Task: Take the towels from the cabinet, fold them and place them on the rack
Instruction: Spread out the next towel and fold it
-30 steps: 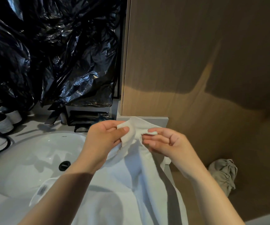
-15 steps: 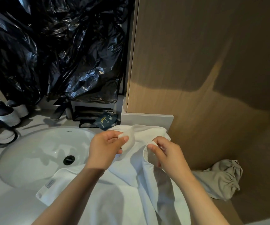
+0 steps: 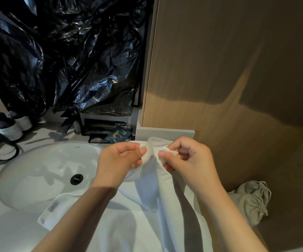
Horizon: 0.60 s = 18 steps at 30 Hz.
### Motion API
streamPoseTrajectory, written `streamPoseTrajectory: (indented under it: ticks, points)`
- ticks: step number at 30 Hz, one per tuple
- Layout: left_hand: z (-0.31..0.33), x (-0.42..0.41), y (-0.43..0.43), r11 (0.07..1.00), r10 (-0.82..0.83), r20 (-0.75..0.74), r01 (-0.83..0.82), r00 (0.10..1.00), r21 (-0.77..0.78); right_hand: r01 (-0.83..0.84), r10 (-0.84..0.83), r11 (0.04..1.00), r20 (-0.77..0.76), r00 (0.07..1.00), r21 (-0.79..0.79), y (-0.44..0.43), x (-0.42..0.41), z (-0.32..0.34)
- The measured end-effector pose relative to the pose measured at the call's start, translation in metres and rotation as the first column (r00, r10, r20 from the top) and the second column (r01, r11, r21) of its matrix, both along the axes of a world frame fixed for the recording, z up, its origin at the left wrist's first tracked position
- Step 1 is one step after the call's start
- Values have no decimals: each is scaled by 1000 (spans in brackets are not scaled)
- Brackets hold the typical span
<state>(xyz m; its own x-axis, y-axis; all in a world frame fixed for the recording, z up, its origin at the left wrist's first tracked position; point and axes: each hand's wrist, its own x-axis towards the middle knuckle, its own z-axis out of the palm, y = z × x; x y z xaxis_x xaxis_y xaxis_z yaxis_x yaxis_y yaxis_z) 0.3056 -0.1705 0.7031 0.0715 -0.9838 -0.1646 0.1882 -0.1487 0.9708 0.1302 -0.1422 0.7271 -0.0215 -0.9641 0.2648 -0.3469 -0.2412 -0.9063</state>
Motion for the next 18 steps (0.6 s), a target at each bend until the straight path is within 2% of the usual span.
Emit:
streamPoseTrajectory:
  ticks: [6, 12, 18]
  points:
    - [15, 5, 3, 987, -101, 88, 111, 991, -119, -3, 0, 1000, -132, 991, -23, -7, 17, 7]
    - [13, 9, 7, 984, -118, 95, 130, 988, -124, 2, 1, 999, -75, 997, 40, -10, 20, -2]
    - [12, 12, 5, 971, -169, 139, 189, 976, -144, 23, -21, 1000, -114, 993, 15, -12, 20, -4]
